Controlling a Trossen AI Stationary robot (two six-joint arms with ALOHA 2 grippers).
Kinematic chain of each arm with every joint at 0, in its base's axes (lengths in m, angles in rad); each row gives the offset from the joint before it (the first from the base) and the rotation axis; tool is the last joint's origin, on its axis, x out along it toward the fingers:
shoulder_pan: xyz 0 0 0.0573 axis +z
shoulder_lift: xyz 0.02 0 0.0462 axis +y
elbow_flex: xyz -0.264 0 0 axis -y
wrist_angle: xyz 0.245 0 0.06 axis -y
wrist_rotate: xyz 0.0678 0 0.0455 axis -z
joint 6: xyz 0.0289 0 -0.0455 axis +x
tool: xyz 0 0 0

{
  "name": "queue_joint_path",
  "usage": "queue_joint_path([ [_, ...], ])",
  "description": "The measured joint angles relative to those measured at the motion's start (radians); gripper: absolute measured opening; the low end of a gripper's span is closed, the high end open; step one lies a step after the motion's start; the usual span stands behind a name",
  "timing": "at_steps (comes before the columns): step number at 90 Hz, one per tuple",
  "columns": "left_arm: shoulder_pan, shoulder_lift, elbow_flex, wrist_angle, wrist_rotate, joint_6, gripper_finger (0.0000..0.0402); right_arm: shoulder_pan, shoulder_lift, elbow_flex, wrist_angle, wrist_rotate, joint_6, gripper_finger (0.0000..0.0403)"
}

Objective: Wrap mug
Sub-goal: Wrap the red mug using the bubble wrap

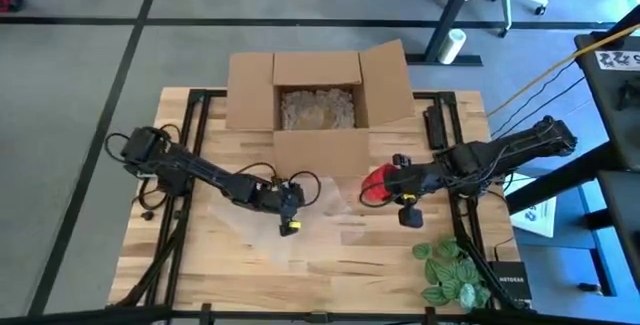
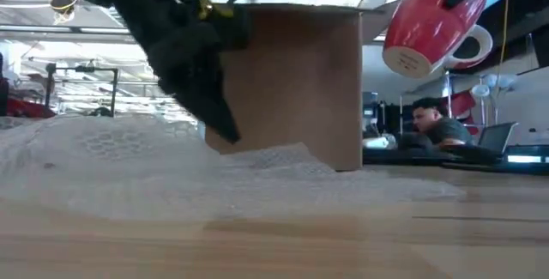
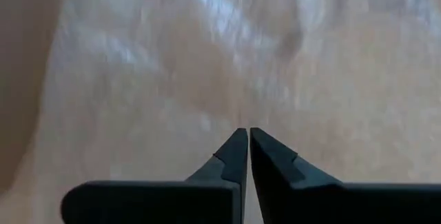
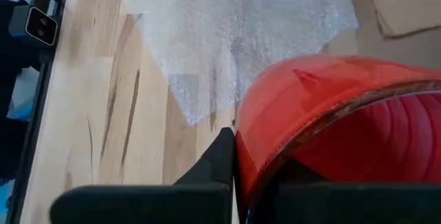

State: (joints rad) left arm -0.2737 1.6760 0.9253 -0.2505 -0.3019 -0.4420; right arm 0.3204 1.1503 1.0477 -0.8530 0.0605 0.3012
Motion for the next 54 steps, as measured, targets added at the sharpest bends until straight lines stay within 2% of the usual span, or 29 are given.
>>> queue_joint_path([
  [11,-0.012,-0.016,0.0,-0.097,0.037,-0.077,0.0,0.0,0.004,0.0,0.047,-0.02,-0.011,0.0],
  [30,-0.035,-0.018,0.0,-0.129,0.037,-0.14,0.0,0.0,0.14,0.0,0.159,-0.1,-0.041,0.0],
  [47,-0.067,-0.018,0.0,-0.132,0.036,-0.175,0.0,0.0,0.298,0.0,0.418,-0.202,-0.117,0.0],
  [54,-0.076,-0.018,0.0,-0.132,0.024,-0.185,0.0,0.0,0.358,0.0,0.499,-0.211,-0.14,0.0],
])
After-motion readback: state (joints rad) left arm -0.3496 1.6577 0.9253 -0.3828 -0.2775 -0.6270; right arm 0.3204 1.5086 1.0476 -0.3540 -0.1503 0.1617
